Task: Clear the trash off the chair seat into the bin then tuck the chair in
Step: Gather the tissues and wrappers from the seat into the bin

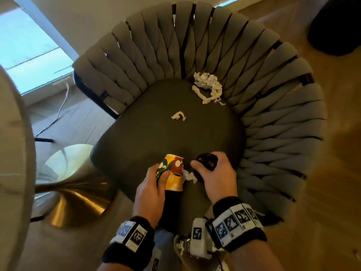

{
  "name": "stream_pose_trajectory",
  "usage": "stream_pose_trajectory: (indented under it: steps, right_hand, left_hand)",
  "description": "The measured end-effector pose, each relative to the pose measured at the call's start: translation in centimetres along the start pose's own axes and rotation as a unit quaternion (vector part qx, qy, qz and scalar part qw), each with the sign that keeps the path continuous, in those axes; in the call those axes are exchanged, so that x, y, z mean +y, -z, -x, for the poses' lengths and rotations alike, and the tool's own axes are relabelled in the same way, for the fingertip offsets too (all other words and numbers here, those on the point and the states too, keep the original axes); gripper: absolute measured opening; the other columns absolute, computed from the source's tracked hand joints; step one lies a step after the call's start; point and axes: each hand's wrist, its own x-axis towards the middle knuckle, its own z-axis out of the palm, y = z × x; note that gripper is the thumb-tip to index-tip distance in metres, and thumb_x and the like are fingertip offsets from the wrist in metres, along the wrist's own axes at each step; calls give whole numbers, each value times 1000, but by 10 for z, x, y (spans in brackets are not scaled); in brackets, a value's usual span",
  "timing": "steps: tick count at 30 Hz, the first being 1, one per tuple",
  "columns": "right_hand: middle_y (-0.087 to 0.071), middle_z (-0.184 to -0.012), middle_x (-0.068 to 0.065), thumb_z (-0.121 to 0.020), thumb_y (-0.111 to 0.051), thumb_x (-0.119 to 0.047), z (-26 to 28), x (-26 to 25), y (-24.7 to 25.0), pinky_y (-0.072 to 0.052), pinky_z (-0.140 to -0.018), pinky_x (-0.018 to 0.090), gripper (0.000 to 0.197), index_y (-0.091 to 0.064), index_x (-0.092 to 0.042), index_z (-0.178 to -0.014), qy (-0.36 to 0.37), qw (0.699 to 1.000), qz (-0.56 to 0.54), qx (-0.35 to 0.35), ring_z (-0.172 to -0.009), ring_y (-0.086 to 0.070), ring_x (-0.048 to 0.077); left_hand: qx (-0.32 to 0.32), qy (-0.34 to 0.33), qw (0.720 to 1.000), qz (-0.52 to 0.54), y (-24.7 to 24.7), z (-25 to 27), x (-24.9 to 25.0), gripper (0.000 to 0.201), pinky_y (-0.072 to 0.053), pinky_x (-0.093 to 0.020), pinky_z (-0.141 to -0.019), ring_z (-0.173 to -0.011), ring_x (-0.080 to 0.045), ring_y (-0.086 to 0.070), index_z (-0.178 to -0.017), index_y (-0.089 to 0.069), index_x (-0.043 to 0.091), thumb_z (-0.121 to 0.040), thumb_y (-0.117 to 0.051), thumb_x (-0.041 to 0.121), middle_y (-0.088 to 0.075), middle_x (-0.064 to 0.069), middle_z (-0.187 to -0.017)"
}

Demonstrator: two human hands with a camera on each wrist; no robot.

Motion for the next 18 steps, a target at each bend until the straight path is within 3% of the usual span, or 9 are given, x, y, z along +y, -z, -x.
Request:
stream_pose_trajectory:
  steps: [5,7,9,11,15,18]
  right_hand:
    - [-57,-96,-14,-77,-79,-36,101,83,17,-40,-62,10,42,-50,-29,-107,4,994,18,-105,-83,-53,-3]
    - [-58,-96,-14,-77,-78,-38,131,125,20,-43,-67,13,45,-50,-30,-111,-22,990,25,-135,-86,-55,-1]
    - [-61,-102,-11,-76,-79,-40,150,167,19,-51,-81,24,48,-50,-31,-112,-49,987,40,-150,-96,-59,8]
    - [-62,-105,-7,-73,-80,-42,155,208,14,-52,-91,34,54,-52,-26,-117,-72,984,58,-154,-102,-60,14]
    - [-65,-102,-1,-68,-81,-48,140,277,-17,-53,-87,38,56,-58,-21,-111,-105,980,83,-147,-96,-62,19]
    - [-65,-109,5,-81,-74,-39,118,320,-52,-50,-89,37,41,-57,-19,-113,-110,982,91,-122,-104,-61,25]
  left_hand:
    - [-31,17,999,6,-31,118,-52,38,-44,-14,-80,-98,-3,-61,-134,-49,26,-101,-44,43,-57,14,-108]
    - [-55,39,998,1,-51,154,-71,39,-45,-19,-87,-102,-7,-60,-135,-48,24,-101,-45,43,-58,10,-112]
    - [-77,56,995,-16,-77,179,-90,38,-46,-22,-91,-100,-6,-59,-134,-49,26,-101,-45,43,-60,10,-112]
    - [-89,69,993,-36,-109,194,-111,37,-51,-27,-92,-100,-8,-62,-133,-50,28,-101,-44,46,-65,6,-113]
    - [-55,106,992,-50,-173,195,-153,31,-54,-39,-91,-99,-18,-66,-127,-50,26,-103,-42,44,-69,0,-110]
    - [-30,149,987,-54,-218,175,-182,31,-52,-44,-93,-106,-25,-63,-120,-54,18,-104,-41,41,-66,-6,-113]
